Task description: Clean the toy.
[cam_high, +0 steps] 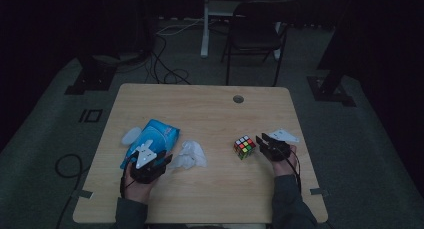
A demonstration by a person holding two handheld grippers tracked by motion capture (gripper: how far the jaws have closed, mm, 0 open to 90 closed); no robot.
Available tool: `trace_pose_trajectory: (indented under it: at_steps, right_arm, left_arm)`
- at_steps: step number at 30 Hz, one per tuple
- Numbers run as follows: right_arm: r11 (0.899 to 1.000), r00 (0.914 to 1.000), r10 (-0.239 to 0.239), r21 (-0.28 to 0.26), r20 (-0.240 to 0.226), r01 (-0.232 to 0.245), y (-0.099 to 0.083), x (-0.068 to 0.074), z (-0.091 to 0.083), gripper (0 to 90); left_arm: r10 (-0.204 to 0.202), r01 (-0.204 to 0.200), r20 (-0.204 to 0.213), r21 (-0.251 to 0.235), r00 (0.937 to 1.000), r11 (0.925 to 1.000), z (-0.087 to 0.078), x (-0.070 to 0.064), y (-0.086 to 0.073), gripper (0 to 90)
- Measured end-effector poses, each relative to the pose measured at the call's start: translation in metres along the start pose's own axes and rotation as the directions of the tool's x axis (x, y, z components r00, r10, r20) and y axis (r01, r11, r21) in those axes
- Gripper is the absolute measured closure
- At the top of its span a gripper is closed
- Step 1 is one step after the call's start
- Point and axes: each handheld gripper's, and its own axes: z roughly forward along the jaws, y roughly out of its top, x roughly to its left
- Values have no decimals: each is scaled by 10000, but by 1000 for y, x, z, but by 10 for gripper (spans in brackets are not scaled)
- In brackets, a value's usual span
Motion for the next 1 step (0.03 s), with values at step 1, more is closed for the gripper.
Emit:
trace_pose_trajectory:
  at_steps: [1]
  right_arm:
    - [10000, 10000, 12, 0, 8, -12, 0, 0, 0, 681]
  left_arm:
    - [-114, 113, -65, -64, 9999, 9999, -3, 3, -2, 683]
